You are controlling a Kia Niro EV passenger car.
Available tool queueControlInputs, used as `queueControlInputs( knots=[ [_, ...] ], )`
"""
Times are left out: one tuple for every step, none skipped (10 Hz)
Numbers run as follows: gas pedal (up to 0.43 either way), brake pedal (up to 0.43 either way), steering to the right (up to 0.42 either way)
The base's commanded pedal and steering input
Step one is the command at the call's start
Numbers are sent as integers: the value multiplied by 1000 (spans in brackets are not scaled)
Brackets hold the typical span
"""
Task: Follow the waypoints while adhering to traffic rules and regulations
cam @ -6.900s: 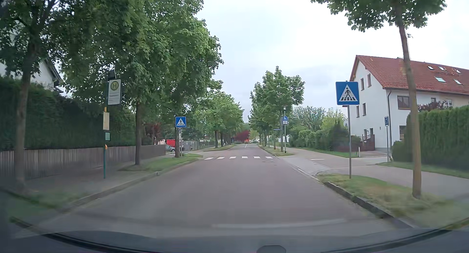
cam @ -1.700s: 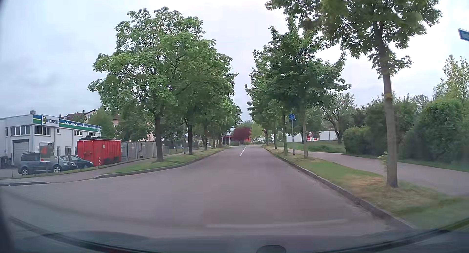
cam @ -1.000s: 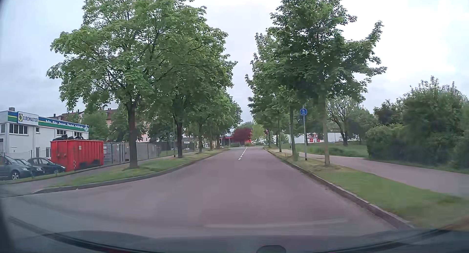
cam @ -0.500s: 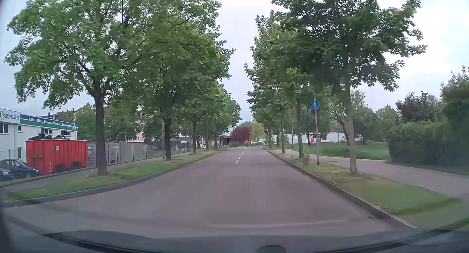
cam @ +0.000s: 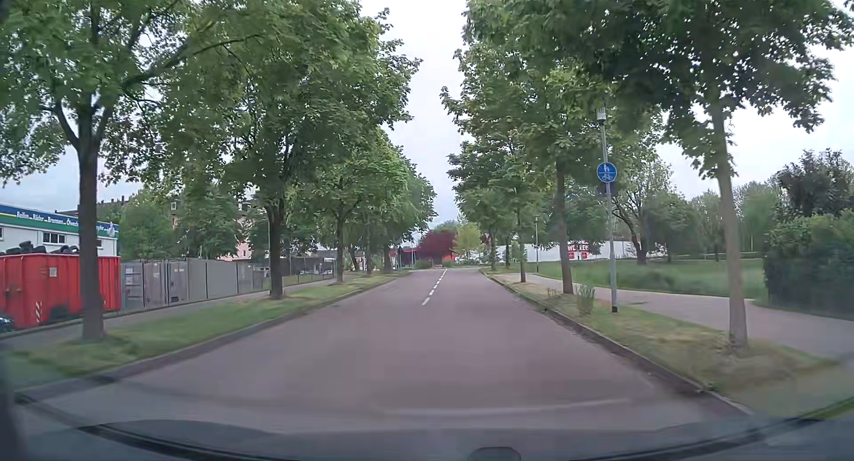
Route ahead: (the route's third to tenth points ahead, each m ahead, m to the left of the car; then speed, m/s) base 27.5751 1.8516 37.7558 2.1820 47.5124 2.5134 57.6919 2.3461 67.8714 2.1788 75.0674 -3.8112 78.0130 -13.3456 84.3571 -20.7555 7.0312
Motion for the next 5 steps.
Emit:
queueControlInputs(
  knots=[
    [138, 0, 2],
    [138, 0, 2],
    [138, 0, 2],
    [138, 0, 2],
    [138, 0, 2]
  ],
)
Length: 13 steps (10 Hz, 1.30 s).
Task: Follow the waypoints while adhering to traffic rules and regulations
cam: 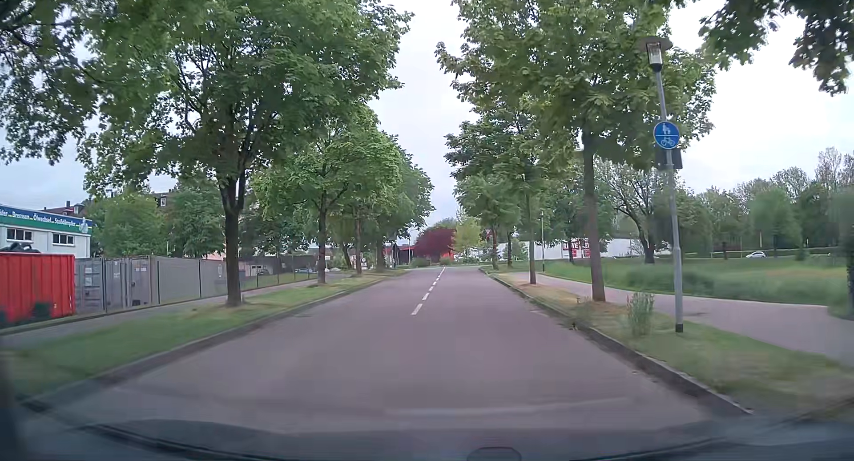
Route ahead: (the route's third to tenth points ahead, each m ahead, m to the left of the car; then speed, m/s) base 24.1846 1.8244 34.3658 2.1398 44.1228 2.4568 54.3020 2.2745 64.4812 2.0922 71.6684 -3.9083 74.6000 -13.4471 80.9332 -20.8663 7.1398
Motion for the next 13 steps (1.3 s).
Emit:
queueControlInputs(
  knots=[
    [138, 0, 1],
    [138, 0, 1],
    [138, 0, 1],
    [138, 0, 1],
    [138, 0, 0],
    [138, 0, -1],
    [138, 0, -3],
    [138, 0, -4],
    [138, 0, -4],
    [138, 0, -4],
    [138, 0, -4],
    [138, 0, -4],
    [138, 0, -4]
  ],
)
